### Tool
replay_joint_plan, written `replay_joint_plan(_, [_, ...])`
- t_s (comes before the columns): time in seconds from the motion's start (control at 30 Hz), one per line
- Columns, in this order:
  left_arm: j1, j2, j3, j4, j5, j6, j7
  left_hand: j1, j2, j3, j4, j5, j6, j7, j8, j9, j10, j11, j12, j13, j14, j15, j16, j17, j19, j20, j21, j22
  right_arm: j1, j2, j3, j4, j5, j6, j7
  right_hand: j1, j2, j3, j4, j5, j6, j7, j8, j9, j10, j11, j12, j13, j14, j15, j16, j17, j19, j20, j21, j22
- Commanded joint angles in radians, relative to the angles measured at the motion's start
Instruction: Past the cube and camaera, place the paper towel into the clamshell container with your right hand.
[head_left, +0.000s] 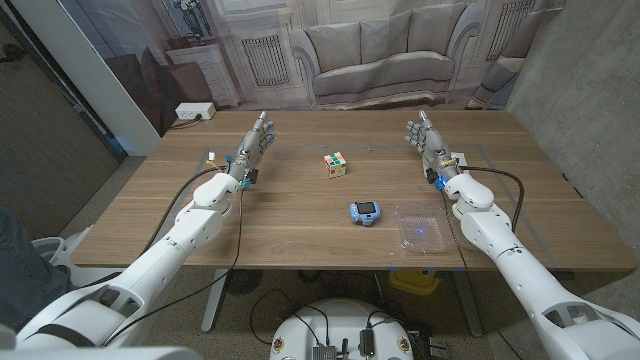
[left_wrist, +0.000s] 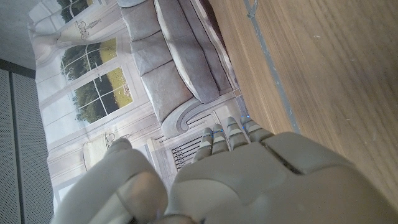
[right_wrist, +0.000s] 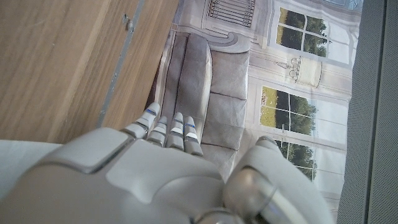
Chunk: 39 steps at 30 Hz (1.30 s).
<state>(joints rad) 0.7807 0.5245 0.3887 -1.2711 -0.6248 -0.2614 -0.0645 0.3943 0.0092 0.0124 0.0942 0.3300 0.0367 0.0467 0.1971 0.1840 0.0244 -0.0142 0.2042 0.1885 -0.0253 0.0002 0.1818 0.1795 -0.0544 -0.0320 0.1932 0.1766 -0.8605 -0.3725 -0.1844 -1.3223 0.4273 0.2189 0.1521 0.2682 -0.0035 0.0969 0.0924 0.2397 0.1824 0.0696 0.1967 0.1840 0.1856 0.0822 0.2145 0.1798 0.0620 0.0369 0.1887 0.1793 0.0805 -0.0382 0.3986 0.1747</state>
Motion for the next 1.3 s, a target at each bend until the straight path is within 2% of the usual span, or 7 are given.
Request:
replay_joint_plan(0.03, [0.014,0.015,0.001,-0.039,0.015,0.015,0.023,0.003,0.007,0.001,0.002,0.002,0.009,0.001,0.008,0.004,0.013,-0.001,0.005,0.003,0.005,0.004,0.009,0.002,0.003,-0.028,0.006,0.004,-0.011,-0.028,0.018,-0.027,-0.042,-0.004,-0.013,0.009,0.004,0.000,-0.001,-0.003,0.009,-0.003,0.005,0.004,0.008,-0.002,0.004,0.004,0.012,-0.003,0.006,0.003,0.009,-0.011,-0.002,0.002])
replay_joint_plan(0.17, [0.026,0.025,-0.003,-0.064,0.025,0.015,0.042,0.007,0.009,0.001,0.000,0.001,0.016,0.004,0.010,0.004,0.019,0.002,0.006,0.003,0.014,0.006,0.012,0.002,0.009,-0.044,0.009,0.003,-0.015,-0.052,0.015,-0.043,-0.067,-0.006,-0.028,0.011,0.004,0.000,-0.003,-0.004,0.010,-0.005,0.006,0.004,0.010,-0.003,0.005,0.004,0.013,-0.002,0.006,0.003,0.010,-0.011,-0.003,0.002])
replay_joint_plan(0.57, [0.038,0.044,-0.005,-0.106,0.039,0.039,0.069,0.013,0.012,0.001,-0.002,0.000,0.019,0.004,0.010,0.004,0.018,0.002,0.005,0.003,0.015,0.006,0.011,0.002,0.008,-0.042,0.008,0.003,-0.016,-0.087,0.008,-0.052,-0.099,-0.008,-0.061,0.014,0.006,0.000,-0.006,-0.005,0.011,-0.008,0.005,0.004,0.011,-0.007,0.004,0.004,0.016,-0.005,0.005,0.003,0.014,-0.012,-0.007,0.002])
replay_joint_plan(0.7, [0.036,0.043,-0.002,-0.109,0.041,0.043,0.072,0.018,0.014,0.000,-0.005,-0.001,0.031,0.006,0.013,0.004,0.031,0.007,0.009,0.003,0.026,0.006,0.013,0.001,0.019,-0.058,0.011,0.003,-0.015,-0.096,0.007,-0.056,-0.106,-0.015,-0.076,0.016,0.006,0.000,-0.007,-0.006,0.011,-0.009,0.005,0.004,0.012,-0.008,0.004,0.005,0.017,-0.007,0.006,0.003,0.015,-0.011,-0.009,0.002])
replay_joint_plan(0.97, [0.038,0.044,0.000,-0.110,0.043,0.042,0.067,0.022,0.015,-0.001,-0.007,-0.002,0.031,0.006,0.012,0.004,0.028,0.003,0.006,0.003,0.023,0.005,0.010,0.001,0.015,-0.053,0.009,0.002,-0.006,-0.113,0.009,-0.051,-0.118,-0.033,-0.096,0.019,0.008,0.001,-0.010,-0.007,0.014,-0.013,0.005,0.004,0.015,-0.008,0.005,0.005,0.018,-0.008,0.005,0.003,0.019,-0.012,-0.011,0.002])
replay_joint_plan(1.07, [0.045,0.046,-0.001,-0.113,0.041,0.041,0.067,0.023,0.015,-0.001,-0.007,-0.002,0.031,0.006,0.011,0.004,0.029,0.004,0.006,0.003,0.023,0.006,0.010,0.001,0.012,-0.051,0.008,0.002,-0.011,-0.141,0.003,-0.078,-0.156,-0.070,-0.128,0.022,0.009,0.002,-0.011,-0.007,0.015,-0.015,0.005,0.004,0.016,-0.010,0.005,0.005,0.019,-0.009,0.005,0.003,0.020,-0.013,-0.013,0.002])
replay_joint_plan(1.3, [0.059,0.051,-0.003,-0.128,0.049,0.036,0.081,0.026,0.017,-0.002,-0.008,-0.004,0.038,0.006,0.013,0.004,0.037,0.003,0.009,0.002,0.031,0.003,0.012,0.001,0.018,-0.051,0.010,0.002,-0.021,-0.162,0.006,-0.091,-0.167,-0.079,-0.150,0.027,0.011,0.003,-0.015,-0.008,0.016,-0.017,0.005,0.004,0.014,-0.012,0.004,0.005,0.019,-0.010,0.004,0.002,0.022,-0.012,-0.015,0.002])
